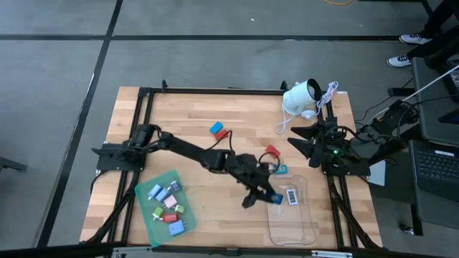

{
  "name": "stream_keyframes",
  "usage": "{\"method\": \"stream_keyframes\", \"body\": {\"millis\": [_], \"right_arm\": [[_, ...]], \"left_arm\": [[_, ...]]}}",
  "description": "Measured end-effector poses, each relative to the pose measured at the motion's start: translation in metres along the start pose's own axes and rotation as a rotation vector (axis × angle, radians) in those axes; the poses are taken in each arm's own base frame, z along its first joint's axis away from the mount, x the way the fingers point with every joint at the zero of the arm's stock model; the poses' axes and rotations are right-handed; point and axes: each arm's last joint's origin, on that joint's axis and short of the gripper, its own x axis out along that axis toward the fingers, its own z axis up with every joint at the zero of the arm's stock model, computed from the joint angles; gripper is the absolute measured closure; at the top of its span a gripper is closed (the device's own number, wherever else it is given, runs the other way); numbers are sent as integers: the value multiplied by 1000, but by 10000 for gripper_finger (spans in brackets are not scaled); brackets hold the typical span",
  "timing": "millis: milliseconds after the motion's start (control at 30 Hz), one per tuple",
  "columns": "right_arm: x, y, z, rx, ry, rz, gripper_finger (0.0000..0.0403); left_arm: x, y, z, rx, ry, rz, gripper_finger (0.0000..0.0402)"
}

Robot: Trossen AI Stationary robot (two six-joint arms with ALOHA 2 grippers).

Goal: Pick & Place Office items
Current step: Put the blue digital clock into the transparent bin

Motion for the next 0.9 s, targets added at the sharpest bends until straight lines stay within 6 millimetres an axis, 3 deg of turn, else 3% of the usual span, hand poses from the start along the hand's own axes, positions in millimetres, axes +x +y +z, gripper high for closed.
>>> {"method": "stream_keyframes", "body": {"millis": [133,267,600,800,900], "right_arm": [[0,0,0,1,0,1,96],[0,0,0,1,0,1,96],[0,0,0,2,0,2,96],[0,0,0,2,0,2,96],[0,0,0,2,0,2,96]], "left_arm": [[-5,22,3,3,-20,50,259],[1,41,-7,-17,-5,75,259],[18,53,-26,-17,-45,57,257],[17,58,-24,-25,-73,62,169],[14,63,-14,-32,-103,59,146]]}}
